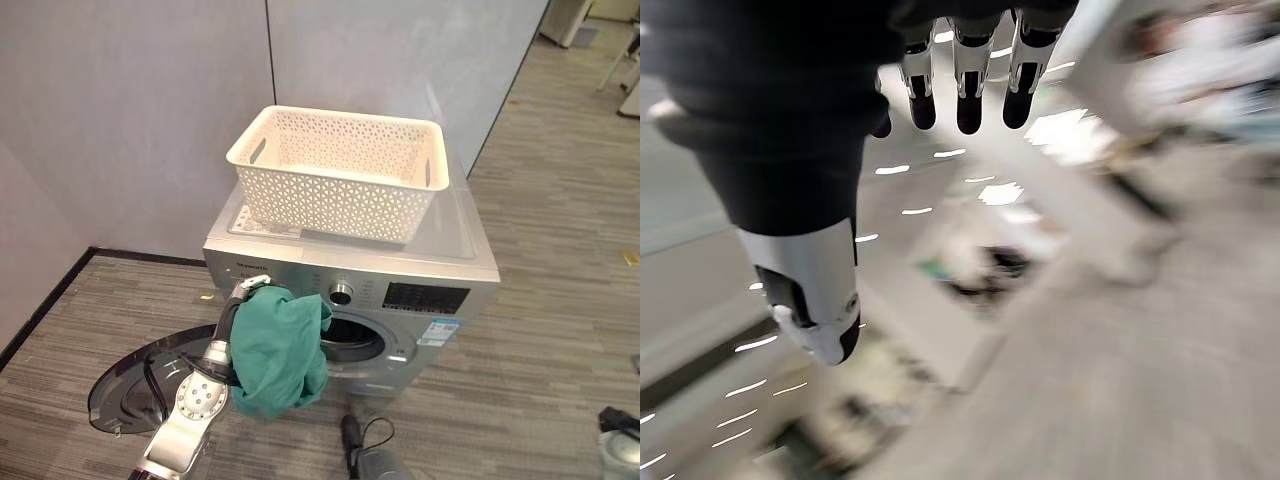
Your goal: Grab the laundry basket,head to the washer,open it,put in the laundry and shut it.
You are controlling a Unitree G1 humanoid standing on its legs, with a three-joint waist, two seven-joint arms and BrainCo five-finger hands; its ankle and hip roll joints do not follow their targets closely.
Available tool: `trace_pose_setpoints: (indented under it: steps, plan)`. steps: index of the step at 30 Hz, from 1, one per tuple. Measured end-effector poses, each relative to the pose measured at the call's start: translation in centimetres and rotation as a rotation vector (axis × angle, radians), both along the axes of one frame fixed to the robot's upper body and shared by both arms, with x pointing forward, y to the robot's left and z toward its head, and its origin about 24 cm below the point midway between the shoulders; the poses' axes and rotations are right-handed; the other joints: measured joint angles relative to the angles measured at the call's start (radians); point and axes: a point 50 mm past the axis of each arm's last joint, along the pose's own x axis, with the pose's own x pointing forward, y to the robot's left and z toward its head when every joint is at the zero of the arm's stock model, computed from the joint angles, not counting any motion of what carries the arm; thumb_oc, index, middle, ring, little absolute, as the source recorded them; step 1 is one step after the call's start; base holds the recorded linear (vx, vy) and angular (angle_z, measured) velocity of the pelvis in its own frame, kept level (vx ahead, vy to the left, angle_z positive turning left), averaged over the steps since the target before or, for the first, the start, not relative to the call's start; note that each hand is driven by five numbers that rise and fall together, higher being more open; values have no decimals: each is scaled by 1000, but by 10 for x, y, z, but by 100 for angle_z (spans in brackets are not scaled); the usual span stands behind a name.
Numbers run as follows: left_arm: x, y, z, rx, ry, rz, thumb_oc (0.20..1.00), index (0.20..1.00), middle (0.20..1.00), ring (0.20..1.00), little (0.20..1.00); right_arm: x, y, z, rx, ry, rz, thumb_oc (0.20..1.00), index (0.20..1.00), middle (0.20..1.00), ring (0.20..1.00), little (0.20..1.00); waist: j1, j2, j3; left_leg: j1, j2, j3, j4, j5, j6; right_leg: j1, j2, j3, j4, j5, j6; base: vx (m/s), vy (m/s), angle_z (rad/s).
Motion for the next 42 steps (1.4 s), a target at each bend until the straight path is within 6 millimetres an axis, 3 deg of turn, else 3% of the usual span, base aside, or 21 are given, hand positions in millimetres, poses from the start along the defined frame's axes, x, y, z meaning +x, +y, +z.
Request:
trace_pose_setpoints:
  steps: [1, 2, 4, 5, 7, 9, 10, 11, 12, 14, 15, 16, 18, 21, 23, 25, 28, 32, 35, 36, 42]
  plan:
    - [0, 3, -1, -33, 14, 6, 200, 200, 200, 200, 200, -1, 3, -7, 15, -1, 0, 1000, 1000, 1000, 1000, 1000, 9, 7, 6, -5, 4, -5, 4, 2, -2, 40, -66, -15, 95, -37, 7, -116, 14, 5]
    - [0, 4, -5, -52, 36, 12, 200, 200, 200, 200, 200, -1, 6, -21, 49, 49, 2, 1000, 1000, 1000, 1000, 1000, 14, -4, 3, -2, 11, -6, 3, 2, -2, 55, -102, -41, 189, -95, 8, -76, 1, 8]
    - [-1, 7, -10, -78, 69, 15, 200, 200, 200, 200, 200, -4, 20, -54, 197, 123, 12, 1000, 1000, 1000, 1000, 1000, 40, -19, 4, -4, 33, 0, 5, 4, -12, 89, -112, -51, 244, -184, 7, -36, -7, -18]
    - [0, 10, -11, -73, 83, 13, 200, 200, 200, 200, 200, 1, 33, -67, 290, 108, 25, 1000, 1000, 1000, 1000, 1000, 53, -30, 17, -23, 35, 2, 18, 5, -23, 98, -89, -61, 206, -189, 0, -15, -23, -28]
    - [-1, 10, -15, -80, 112, 5, 200, 200, 200, 200, 200, 15, 38, -66, 330, 54, 50, 1000, 1000, 1000, 1000, 1000, 53, -17, 27, -46, 47, 0, 28, 5, -21, 88, -70, -52, 187, -189, 0, 27, -30, -21]
    - [1, 10, -18, -116, 133, 12, 200, 200, 200, 200, 200, 32, 46, -77, 417, 30, 72, 1000, 1000, 1000, 1000, 1000, 60, -13, 25, -84, -5, -5, 13, -16, 15, 104, -51, -22, 59, -147, -15, 66, -18, -49]
    - [3, 8, -19, -139, 141, 14, 200, 200, 200, 200, 200, 42, 47, -79, 462, 12, 80, 1000, 1000, 1000, 1000, 1000, 73, 17, 23, -114, -24, -24, -13, 13, 66, 105, -32, -3, -7, -103, -2, -2, -4, -87]
    - [4, 7, -19, -166, 146, 14, 200, 200, 200, 200, 200, 49, 58, -89, 532, 14, 92, 1000, 1000, 1000, 1000, 1000, 93, 23, 28, -124, -11, -10, -23, 49, 49, 82, -31, -1, 24, -143, -16, 1, 1, -54]
    - [5, 2, -22, -188, 162, 9, 200, 200, 200, 200, 200, 46, 69, -102, 603, 52, 99, 1000, 1000, 1000, 1000, 1000, 90, 22, 29, -124, -6, -13, -12, 52, 48, 71, -59, -33, 159, -197, -38, -1, -4, -25]
    - [-2, 0, -29, -204, 197, 8, 200, 200, 200, 200, 200, 30, 83, -119, 690, 84, 86, 1000, 1000, 1000, 1000, 1000, 113, 15, 19, -122, -3, -9, -7, 57, 37, 107, -108, -61, 286, -249, -12, -72, -51, -10]
    - [-5, 2, -34, -189, 222, 9, 200, 200, 200, 200, 200, 22, 89, -129, 738, 123, 85, 1000, 1000, 1000, 1000, 1000, 121, 7, 16, -132, -2, -9, 5, 63, 29, 130, -123, -44, 306, -256, 26, -97, -74, -13]
    - [-6, 3, -35, -189, 238, 6, 200, 200, 200, 200, 200, 18, 92, -135, 771, 144, 80, 1000, 1000, 1000, 1000, 1000, 124, 5, 15, -151, 3, -6, 19, 65, 27, 141, -111, -27, 273, -256, 43, -16, -72, 1]
    - [-9, 4, -39, -200, 261, 11, 200, 200, 200, 200, 200, 10, 95, -142, 805, 180, 89, 1000, 1000, 1000, 1000, 1000, 137, 8, 13, -160, 8, -2, 19, 73, 22, 178, -91, -27, 174, -257, 43, -57, -143, -13]
    - [-10, 1, -42, -215, 278, 10, 200, 200, 200, 200, 200, 9, 100, -145, 836, 202, 130, 1000, 1000, 1000, 1000, 1000, 140, 3, -8, -215, 14, 7, 20, 88, 2, 203, -76, -34, 5, -248, 30, -116, -154, -17]
    - [-10, -2, -45, -263, 298, 7, 200, 200, 200, 200, 200, 7, 104, -150, 875, 222, 134, 1000, 1000, 1000, 1000, 1000, 147, 11, -23, -271, 36, 25, 40, 95, -2, 220, -37, -47, -140, -157, 1, -172, -141, -10]
    - [-12, -1, -53, -290, 340, 15, 200, 200, 200, 200, 200, 4, 110, -155, 890, 266, 160, 1000, 1000, 1000, 1000, 1000, 160, -39, -42, -329, 37, 30, 76, 102, 4, 230, -22, -52, -241, -100, -11, -211, -148, -1]
    - [-10, -5, -62, -345, 382, 32, 200, 200, 200, 200, 200, 18, 110, -148, 869, 243, 228, 1000, 1000, 1000, 1000, 1000, 168, -55, -47, -371, 53, 25, 33, 132, -15, 173, -5, -57, -248, -79, -9, -136, -80, 9]
    - [-20, -16, -87, -369, 511, 33, 200, 200, 200, 200, 200, 57, 126, -127, 846, 124, 400, 1000, 1000, 1000, 1000, 1000, 165, -83, -35, -422, 43, 26, 27, 152, -5, 116, -17, -56, -248, -58, -7, -94, -41, -1]
    - [-19, -28, -93, -427, 548, 44, 200, 200, 200, 200, 200, 62, 133, -124, 858, 101, 435, 1000, 1000, 1000, 1000, 1000, 164, -93, -24, -458, 29, 20, 21, 162, -1, 88, -28, -64, -247, -55, 2, -61, -48, 18]
    - [-15, -32, -96, -443, 561, 69, 200, 200, 200, 200, 200, 64, 145, -126, 884, 96, 461, 1000, 1000, 1000, 1000, 1000, 159, -113, -8, -495, 23, 9, 23, 169, -1, 61, -29, -84, -247, -47, 11, -45, -51, 22]
    - [11, -35, -88, -439, 534, 112, 200, 200, 200, 200, 200, 72, 161, -124, 921, 64, 496, 1000, 1000, 1000, 1000, 1000, 133, -145, 57, -542, 6, -20, 28, 184, 10, 31, -40, -109, -247, -37, 14, -20, -30, 17]
